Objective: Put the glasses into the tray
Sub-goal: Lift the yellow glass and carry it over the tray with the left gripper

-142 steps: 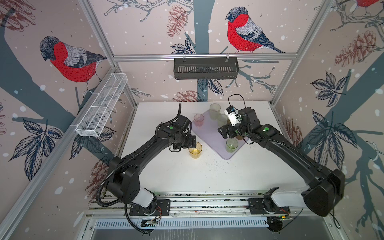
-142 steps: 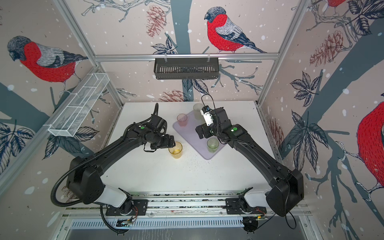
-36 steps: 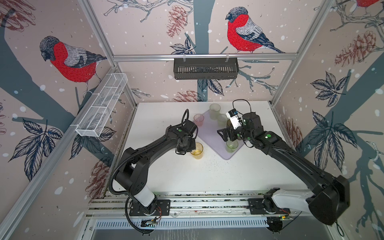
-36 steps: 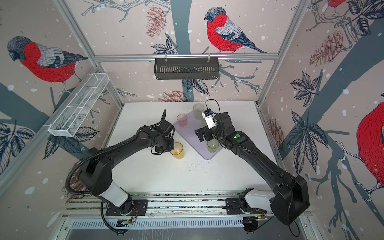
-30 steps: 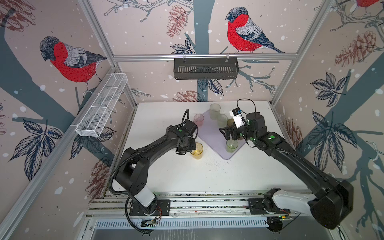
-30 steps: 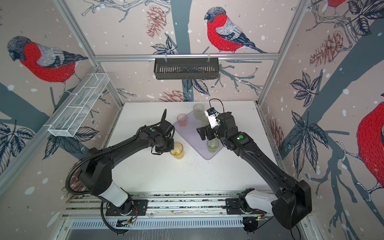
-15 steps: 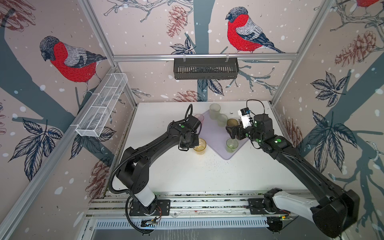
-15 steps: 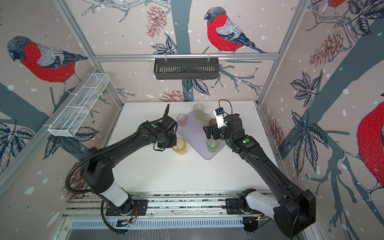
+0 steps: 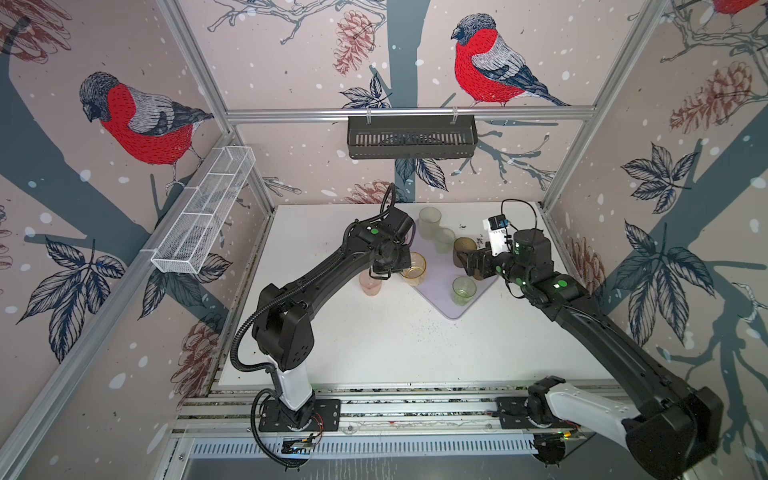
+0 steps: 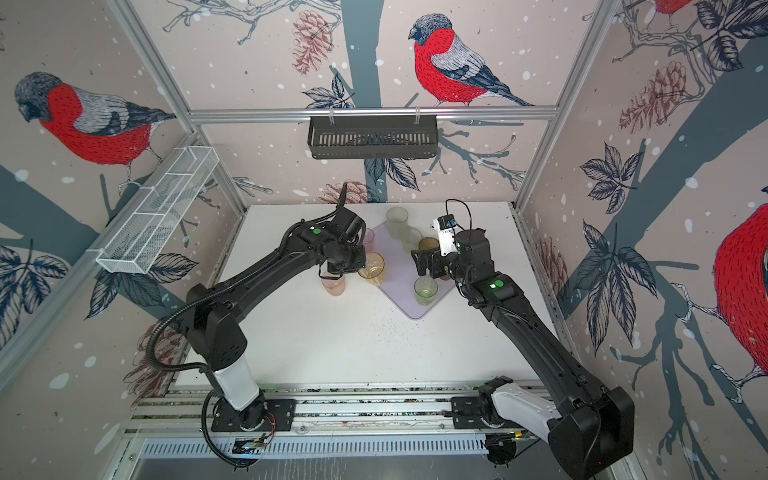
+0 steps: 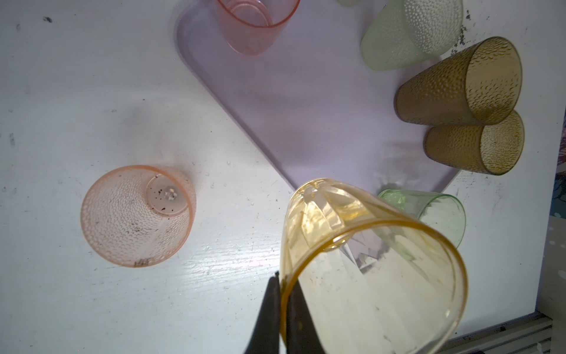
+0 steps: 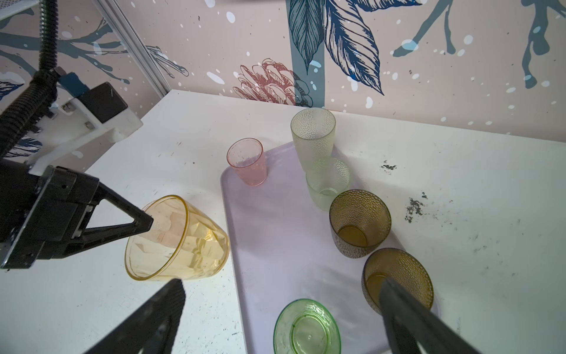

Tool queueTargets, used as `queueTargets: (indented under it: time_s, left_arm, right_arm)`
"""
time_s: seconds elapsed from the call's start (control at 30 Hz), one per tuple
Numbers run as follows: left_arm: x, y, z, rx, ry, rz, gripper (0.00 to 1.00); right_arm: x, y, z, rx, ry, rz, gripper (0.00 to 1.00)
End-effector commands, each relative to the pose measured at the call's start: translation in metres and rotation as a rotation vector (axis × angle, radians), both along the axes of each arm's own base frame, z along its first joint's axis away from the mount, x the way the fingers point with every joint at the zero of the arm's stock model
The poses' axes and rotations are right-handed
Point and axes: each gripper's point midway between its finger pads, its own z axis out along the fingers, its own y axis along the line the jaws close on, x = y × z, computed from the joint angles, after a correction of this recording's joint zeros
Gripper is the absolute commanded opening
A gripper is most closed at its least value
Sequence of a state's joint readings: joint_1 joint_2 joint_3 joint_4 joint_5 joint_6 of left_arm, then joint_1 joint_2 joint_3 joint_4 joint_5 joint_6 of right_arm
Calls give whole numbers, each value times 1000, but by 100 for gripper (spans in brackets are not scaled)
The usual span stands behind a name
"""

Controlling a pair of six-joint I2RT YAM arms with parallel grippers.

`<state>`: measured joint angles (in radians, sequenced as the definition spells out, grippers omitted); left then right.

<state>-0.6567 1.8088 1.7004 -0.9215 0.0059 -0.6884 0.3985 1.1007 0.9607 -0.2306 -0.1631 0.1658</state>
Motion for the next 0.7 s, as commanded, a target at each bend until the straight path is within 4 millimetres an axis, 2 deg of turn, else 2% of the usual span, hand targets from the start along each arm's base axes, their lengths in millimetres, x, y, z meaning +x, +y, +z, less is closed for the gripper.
queueTargets:
  time_s: [0.0, 0.5, 0.67]
  left_arm:
    - [2, 2, 3, 39, 16, 20, 0]
    - [28, -14, -7, 130, 65, 90, 0]
    - [34, -16, -16, 164, 113, 145, 0]
  right_arm:
    - [3, -1, 8, 22, -25, -14, 100]
    - [6, -8, 7, 17, -28, -37, 100]
    - [6, -9, 6, 13, -28, -40, 100]
